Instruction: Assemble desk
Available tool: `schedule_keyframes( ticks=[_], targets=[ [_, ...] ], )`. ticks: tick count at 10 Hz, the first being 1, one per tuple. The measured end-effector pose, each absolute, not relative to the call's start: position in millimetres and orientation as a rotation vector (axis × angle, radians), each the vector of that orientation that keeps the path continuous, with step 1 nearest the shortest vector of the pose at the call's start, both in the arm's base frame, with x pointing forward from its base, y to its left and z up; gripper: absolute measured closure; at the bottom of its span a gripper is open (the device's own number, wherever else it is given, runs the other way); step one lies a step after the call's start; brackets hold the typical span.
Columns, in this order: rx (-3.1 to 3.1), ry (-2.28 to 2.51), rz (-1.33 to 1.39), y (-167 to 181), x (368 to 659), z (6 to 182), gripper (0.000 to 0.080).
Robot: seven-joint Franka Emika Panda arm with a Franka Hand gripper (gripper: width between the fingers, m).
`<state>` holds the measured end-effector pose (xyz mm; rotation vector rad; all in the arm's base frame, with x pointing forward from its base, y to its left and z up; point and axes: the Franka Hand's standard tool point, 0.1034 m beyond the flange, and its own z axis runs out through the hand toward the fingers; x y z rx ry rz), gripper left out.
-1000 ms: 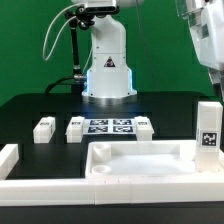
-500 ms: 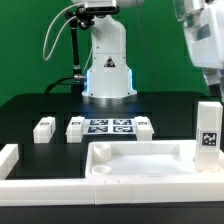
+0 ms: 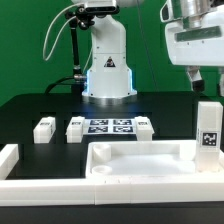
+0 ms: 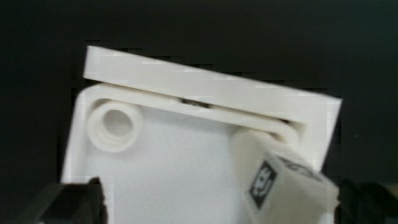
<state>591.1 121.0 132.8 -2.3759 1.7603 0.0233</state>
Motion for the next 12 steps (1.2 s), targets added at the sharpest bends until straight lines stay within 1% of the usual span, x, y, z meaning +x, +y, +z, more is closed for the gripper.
schedule_keyframes(
  ticks=[3,4,5,8,10,12],
  targets=[
    [-2.551,1.495,-0.012,120.9,590.3,130.0,0.015],
    [-2.65,1.311,-0.07,120.8,584.4,121.8,0.015],
    [-2.748,1.141,-0.055,120.8,568.4,112.5,0.015],
    [-2.916,0.786,-0.062,96.8,533.0,84.4,0.015],
    [-2.957,0.605,-0.071,99.4,536.9,87.6,0.015],
    [-2.991,0.441,-0.075,97.4,535.5,84.9,0.015]
  ],
)
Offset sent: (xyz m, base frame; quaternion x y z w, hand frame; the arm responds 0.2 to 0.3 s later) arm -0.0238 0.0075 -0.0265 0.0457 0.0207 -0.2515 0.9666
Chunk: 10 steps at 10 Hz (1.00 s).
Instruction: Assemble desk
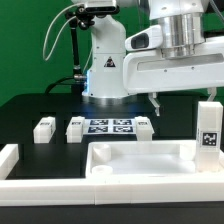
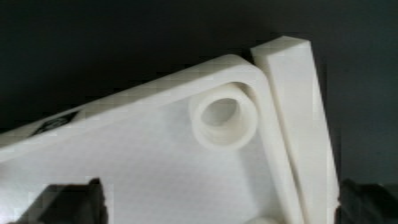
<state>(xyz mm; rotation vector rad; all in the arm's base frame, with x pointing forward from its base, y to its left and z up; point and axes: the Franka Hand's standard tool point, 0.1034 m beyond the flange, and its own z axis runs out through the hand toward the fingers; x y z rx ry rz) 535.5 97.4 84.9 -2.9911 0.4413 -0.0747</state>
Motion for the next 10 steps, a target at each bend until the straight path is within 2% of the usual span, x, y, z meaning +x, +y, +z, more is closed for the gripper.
schedule_keyframes(
  ticks=[1,3,7,10],
  targets=[
    [-3.028,0.204,-0.064,85.4,530.5,75.7,0.015],
    [-3.061,0.044,-0.009,70.1,513.9,60.0,0.015],
    [-3.062,0.024,0.035,63.8,507.4,56.1,0.015],
    [-2.991,0.042,0.681,59.3,476.9,56.5,0.015]
  ],
)
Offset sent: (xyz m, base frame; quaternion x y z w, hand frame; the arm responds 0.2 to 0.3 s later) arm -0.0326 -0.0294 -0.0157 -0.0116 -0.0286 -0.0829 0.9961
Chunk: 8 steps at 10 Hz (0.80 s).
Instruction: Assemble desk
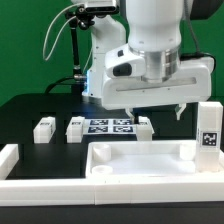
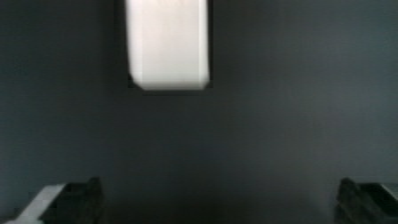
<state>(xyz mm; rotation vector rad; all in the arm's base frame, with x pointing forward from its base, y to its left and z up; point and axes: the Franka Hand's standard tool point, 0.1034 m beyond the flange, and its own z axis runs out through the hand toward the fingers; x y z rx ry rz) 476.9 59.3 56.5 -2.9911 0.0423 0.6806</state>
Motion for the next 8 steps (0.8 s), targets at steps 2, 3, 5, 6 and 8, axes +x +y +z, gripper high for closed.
schedule_keyframes(
  ticks=[2,3,5,6,8],
  targets=[
    [-2.955,0.039,0.833,65.9,470.9,52.3,0.015],
    [-2.912,0.043,0.96,64.3,465.4,53.4,0.015],
    [-2.846,0.046,1.13,61.5,467.0,48.6,0.015],
    [-2.777,0.065,1.28,52.9,457.5,44.0,0.015],
    [-2.74,0.092,1.379,49.1,455.7,23.2,0.015]
  ],
)
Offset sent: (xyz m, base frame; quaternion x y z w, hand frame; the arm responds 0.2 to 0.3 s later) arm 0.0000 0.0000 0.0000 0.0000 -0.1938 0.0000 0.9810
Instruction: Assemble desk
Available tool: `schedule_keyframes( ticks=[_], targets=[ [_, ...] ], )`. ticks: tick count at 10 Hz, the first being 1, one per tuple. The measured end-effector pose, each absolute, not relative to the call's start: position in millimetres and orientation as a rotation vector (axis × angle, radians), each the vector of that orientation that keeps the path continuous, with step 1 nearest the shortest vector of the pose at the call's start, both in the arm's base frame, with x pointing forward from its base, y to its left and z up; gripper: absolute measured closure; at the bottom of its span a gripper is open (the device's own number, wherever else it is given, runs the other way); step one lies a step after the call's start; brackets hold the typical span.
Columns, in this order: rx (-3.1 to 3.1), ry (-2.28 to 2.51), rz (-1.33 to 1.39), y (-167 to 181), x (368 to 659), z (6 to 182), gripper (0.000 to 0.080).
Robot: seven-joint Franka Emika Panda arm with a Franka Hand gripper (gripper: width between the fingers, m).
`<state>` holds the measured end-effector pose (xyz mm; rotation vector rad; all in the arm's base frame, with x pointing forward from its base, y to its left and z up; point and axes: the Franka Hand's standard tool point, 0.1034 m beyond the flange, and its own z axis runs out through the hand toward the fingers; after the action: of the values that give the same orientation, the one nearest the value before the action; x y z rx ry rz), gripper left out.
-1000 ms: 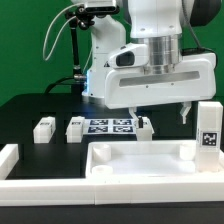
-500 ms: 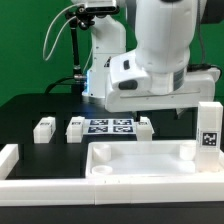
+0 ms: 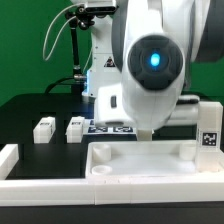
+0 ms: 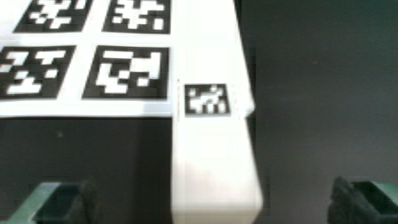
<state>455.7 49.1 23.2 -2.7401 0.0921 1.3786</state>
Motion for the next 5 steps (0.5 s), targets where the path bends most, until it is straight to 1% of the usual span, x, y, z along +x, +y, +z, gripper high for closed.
schedule_keyframes(
  ticks=[1,3,5],
  targets=[
    [-2.742,0.087,1.372,50.3,454.1,27.6,0.015],
    [-2.74,0.095,1.374,48.5,453.1,24.7,0.015],
    [-2.745,0.111,1.373,47.0,441.2,11.7,0.015]
  ],
)
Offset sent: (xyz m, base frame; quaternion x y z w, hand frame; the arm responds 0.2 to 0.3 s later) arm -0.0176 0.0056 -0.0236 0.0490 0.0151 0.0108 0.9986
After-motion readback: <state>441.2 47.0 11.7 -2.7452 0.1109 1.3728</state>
